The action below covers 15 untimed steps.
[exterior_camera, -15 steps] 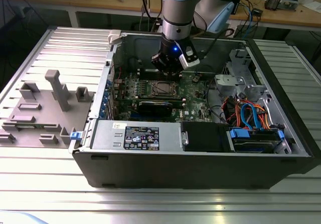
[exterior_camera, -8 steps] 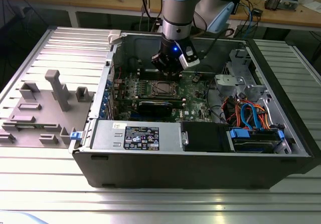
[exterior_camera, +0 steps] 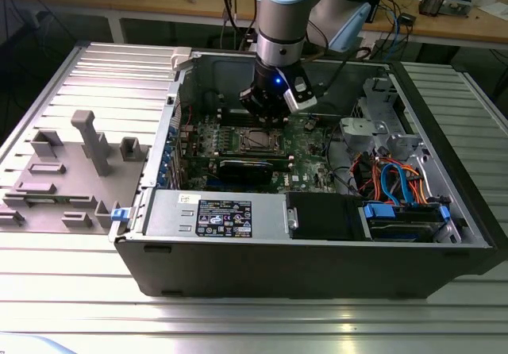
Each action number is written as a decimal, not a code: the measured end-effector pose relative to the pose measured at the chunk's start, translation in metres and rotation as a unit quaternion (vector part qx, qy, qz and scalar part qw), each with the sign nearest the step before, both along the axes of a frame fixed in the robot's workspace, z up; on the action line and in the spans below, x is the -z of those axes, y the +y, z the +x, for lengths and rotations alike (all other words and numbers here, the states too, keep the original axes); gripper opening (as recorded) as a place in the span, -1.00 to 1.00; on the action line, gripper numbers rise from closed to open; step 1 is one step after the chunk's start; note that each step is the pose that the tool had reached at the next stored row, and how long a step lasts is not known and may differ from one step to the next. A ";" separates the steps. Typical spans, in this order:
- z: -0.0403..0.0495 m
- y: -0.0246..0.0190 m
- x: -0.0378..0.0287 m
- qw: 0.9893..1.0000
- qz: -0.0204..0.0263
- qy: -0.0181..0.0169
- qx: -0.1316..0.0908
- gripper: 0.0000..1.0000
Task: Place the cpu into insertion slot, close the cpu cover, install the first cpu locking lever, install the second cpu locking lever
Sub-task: 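Install the second cpu locking lever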
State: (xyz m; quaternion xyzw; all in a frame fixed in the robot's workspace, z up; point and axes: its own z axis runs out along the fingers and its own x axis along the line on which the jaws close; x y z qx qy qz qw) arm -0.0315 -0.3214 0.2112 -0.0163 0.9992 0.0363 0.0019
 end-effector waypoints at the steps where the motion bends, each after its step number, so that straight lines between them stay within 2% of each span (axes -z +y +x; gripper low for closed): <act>1: 0.0000 0.0000 0.0000 1.000 0.000 0.000 0.000 -0.79; 6: 0.0000 -0.0001 -0.0051 1.000 0.000 0.000 0.001 -0.79; 15: 0.0000 -0.0001 -0.0268 1.000 0.000 0.000 0.001 -0.79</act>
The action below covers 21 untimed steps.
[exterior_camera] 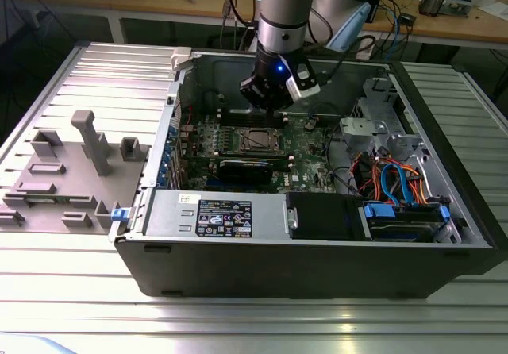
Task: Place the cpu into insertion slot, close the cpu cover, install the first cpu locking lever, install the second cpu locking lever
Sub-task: 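Install the second cpu locking lever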
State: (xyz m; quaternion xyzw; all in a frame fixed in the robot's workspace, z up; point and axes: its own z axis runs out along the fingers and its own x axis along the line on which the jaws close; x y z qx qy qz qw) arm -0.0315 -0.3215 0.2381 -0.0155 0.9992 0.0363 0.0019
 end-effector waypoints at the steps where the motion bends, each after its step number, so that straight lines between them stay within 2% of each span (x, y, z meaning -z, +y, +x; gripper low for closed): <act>1: 0.0000 0.0000 -0.0013 1.000 0.000 0.000 0.000 -0.79; 3: 0.0001 -0.0007 -0.0019 1.000 0.000 0.000 0.000 -0.79; 6: 0.0000 -0.0058 -0.0019 1.000 0.000 0.000 0.000 -0.79; 13: 0.0000 -0.0067 -0.0019 1.000 0.000 0.000 0.000 -0.79; 15: 0.0000 -0.0113 -0.0019 1.000 0.000 0.000 0.000 -0.79; 21: 0.0000 -0.0123 -0.0019 1.000 0.000 0.000 0.000 -0.79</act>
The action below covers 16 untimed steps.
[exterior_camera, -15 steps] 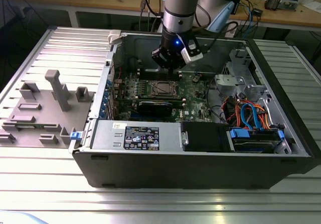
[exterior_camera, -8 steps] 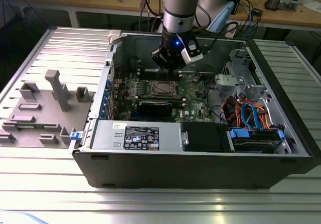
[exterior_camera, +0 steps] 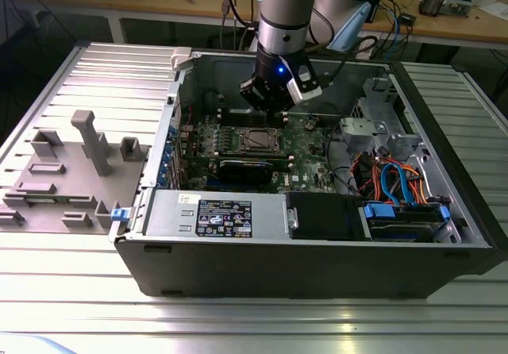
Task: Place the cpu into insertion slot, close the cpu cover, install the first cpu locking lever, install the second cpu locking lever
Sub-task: 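Install the second cpu locking lever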
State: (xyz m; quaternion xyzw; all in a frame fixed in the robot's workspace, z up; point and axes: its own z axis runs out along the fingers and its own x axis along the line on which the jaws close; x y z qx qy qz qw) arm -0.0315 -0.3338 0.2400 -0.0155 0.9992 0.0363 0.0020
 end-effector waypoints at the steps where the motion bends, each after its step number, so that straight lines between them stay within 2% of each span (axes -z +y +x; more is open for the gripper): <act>1: 0.0000 0.0000 0.0000 1.000 0.000 0.000 0.000 -0.79; 8: 0.0000 -0.0002 -0.0001 1.000 0.000 0.000 0.000 -0.79; 16: 0.0000 -0.0001 -0.0043 1.000 0.000 0.000 0.000 -0.79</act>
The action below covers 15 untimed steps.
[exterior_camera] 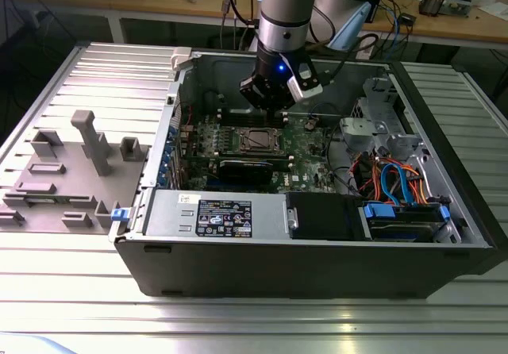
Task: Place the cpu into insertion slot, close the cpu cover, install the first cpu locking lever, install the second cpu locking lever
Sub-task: 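Install the second cpu locking lever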
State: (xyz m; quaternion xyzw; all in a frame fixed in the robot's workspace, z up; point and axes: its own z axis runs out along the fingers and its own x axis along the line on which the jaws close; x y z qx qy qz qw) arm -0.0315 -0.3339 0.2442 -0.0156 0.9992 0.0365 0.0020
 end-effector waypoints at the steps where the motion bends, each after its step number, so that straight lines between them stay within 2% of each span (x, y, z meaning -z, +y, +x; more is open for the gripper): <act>1: 0.0000 0.0000 0.0000 1.000 0.000 0.000 0.000 -0.79; 15: 0.0000 -0.0013 -0.0002 1.000 0.000 0.000 0.000 -0.79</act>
